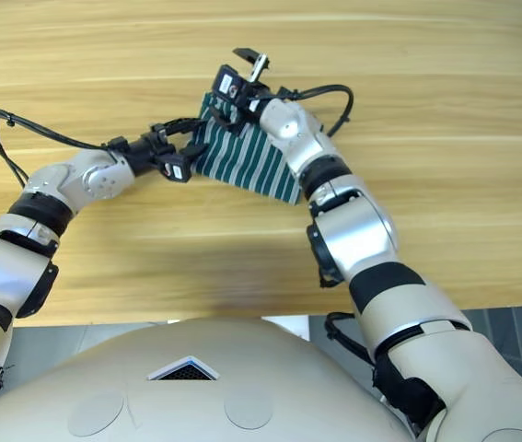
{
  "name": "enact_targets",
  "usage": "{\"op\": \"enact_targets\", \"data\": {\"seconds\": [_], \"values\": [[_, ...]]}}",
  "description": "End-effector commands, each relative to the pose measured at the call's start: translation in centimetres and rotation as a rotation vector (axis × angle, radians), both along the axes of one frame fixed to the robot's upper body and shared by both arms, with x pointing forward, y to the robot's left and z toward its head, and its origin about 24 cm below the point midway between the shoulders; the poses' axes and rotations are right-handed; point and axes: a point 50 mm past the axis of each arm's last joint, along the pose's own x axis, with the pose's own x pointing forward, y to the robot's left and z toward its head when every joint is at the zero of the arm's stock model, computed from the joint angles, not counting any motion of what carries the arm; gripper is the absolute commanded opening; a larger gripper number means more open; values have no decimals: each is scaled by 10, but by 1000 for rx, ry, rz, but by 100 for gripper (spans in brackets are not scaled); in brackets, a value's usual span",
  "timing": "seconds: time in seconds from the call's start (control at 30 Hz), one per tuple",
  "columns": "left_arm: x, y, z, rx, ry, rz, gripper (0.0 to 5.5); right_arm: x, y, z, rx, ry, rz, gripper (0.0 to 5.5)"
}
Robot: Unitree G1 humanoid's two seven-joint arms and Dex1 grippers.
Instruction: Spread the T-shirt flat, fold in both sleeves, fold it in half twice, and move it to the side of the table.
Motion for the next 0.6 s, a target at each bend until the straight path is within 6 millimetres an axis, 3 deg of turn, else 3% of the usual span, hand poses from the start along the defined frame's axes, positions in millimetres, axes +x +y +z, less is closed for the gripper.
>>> {"op": "enact_targets", "data": {"seconds": [0.03, 0.17, 0.3, 0.43, 0.53, 0.6], "values": [[-21, 7, -32, 110, 122, -6, 243, 14, -29, 11, 15, -27, -138, 536], [-23, 7, -35, 98, 142, 3, 243, 17, -54, 9, 33, -20, -263, 536], [-23, 7, -36, 91, 153, 10, 243, 18, -67, 10, 93, -23, -332, 536], [-20, 6, -32, 50, 149, 24, 243, 24, -83, 23, 184, -81, -418, 536], [-9, 4, -17, -85, 110, 77, 243, 23, -76, 34, 295, -124, -325, 536], [-1, 3, -2, -217, 82, 116, 243, 15, -60, 35, 333, -131, -147, 536]]}}
